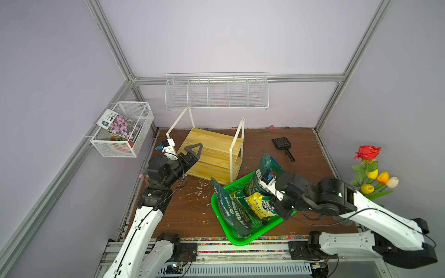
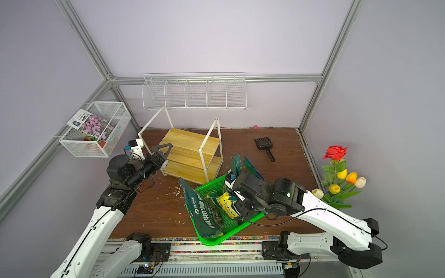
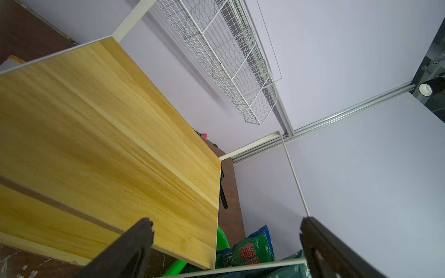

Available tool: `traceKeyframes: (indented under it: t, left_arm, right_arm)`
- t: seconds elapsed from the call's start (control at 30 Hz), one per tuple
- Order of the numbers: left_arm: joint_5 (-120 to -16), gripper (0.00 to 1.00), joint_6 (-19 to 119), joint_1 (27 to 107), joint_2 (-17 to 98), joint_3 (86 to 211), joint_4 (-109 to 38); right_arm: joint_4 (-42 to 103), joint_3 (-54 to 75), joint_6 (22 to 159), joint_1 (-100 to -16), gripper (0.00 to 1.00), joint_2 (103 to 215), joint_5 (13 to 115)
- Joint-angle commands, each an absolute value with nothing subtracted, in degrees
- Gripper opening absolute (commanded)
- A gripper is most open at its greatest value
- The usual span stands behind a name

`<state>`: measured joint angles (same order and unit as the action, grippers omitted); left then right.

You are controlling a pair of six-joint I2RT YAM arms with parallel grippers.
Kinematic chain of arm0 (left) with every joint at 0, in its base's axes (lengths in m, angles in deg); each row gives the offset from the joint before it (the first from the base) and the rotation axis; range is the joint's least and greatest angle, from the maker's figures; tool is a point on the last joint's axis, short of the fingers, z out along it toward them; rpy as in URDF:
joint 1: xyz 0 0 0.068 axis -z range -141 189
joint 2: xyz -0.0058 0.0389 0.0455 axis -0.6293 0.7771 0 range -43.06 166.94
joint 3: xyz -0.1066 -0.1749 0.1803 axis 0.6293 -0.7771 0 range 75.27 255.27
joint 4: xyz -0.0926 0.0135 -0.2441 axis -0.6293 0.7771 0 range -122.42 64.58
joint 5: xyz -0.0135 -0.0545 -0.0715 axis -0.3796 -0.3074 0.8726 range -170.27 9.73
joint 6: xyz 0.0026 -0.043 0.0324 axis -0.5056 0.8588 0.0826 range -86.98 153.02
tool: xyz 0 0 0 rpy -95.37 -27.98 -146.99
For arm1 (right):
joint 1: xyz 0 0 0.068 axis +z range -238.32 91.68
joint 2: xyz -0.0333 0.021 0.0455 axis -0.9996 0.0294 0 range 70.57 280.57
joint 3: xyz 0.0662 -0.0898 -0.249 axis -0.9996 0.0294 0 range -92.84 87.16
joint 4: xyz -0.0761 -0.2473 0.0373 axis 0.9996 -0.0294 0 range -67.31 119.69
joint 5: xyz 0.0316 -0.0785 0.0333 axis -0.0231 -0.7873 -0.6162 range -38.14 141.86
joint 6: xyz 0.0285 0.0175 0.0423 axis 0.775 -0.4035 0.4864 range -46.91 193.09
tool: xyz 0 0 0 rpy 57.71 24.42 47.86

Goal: Take down the fertilizer bag from the shelf
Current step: Place the fertilizer bag in the storage box.

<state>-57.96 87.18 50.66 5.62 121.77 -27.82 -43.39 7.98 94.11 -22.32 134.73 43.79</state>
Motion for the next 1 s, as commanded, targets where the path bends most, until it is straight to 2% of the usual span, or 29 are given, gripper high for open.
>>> traceKeyframes:
  t: [0.0, 0.57, 0.97]
  left_arm:
    - [-58.6, 1.00, 86.0, 50.7, 4.6, 121.1, -28.1]
    - [-59.3, 0.99, 85.2, 50.8, 2.8, 120.7, -26.8]
    - [-60.2, 1.00, 84.4, 50.7, 1.8, 120.3, -26.1]
  right_arm:
    - [-42.5, 10.3, 94.5, -22.0, 0.00, 136.5, 44.4]
    - [-26.6, 16.0, 90.9, -22.0, 0.00, 146.3, 44.4]
    - [-20.2, 19.6, 90.1, -25.9, 0.01, 148.6, 52.3]
